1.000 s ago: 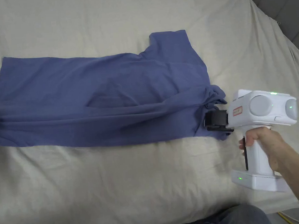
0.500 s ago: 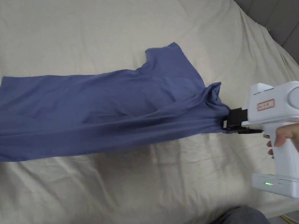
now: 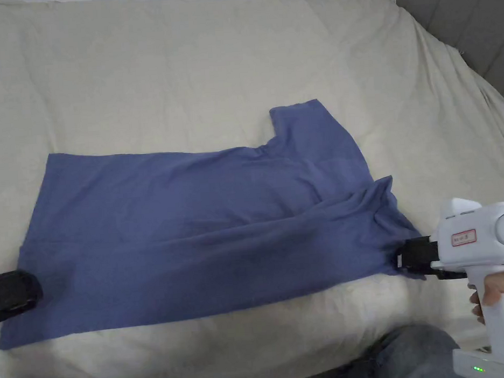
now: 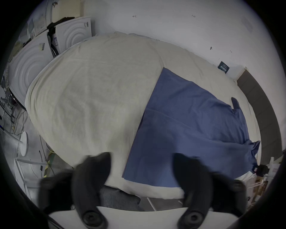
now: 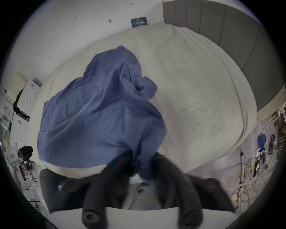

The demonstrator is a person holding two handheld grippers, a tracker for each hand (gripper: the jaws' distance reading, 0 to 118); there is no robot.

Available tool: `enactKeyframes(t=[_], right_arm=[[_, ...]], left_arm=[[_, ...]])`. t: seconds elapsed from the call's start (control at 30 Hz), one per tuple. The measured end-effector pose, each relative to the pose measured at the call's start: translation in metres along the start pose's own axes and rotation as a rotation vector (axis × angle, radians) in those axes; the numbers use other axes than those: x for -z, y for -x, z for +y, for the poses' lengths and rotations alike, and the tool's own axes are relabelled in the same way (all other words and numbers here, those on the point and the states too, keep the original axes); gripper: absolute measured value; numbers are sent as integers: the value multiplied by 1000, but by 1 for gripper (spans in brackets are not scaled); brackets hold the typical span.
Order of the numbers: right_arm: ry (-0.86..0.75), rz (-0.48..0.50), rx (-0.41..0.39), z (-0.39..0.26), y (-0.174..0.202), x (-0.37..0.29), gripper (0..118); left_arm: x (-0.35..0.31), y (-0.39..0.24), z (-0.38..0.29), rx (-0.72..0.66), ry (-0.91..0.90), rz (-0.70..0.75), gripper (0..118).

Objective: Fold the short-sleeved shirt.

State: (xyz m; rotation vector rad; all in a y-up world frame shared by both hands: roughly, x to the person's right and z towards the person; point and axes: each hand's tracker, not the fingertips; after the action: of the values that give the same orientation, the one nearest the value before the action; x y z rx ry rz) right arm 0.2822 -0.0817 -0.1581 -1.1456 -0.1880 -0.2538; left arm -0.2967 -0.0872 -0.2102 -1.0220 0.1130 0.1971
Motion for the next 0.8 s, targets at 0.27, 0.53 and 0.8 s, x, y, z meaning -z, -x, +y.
enactKeyframes(t=[0.27, 0.53, 0.8], right_arm=[[-451, -80, -125, 11, 34, -86, 110], [-883, 57, -165, -10, 82, -148, 118], [-885, 130, -134, 3, 96, -149, 7]], left_arm=[[-81, -31, 22, 118, -507, -42, 115], [-124, -77, 16, 238, -850, 15, 101], [-129, -88, 23, 256, -820, -71, 0]])
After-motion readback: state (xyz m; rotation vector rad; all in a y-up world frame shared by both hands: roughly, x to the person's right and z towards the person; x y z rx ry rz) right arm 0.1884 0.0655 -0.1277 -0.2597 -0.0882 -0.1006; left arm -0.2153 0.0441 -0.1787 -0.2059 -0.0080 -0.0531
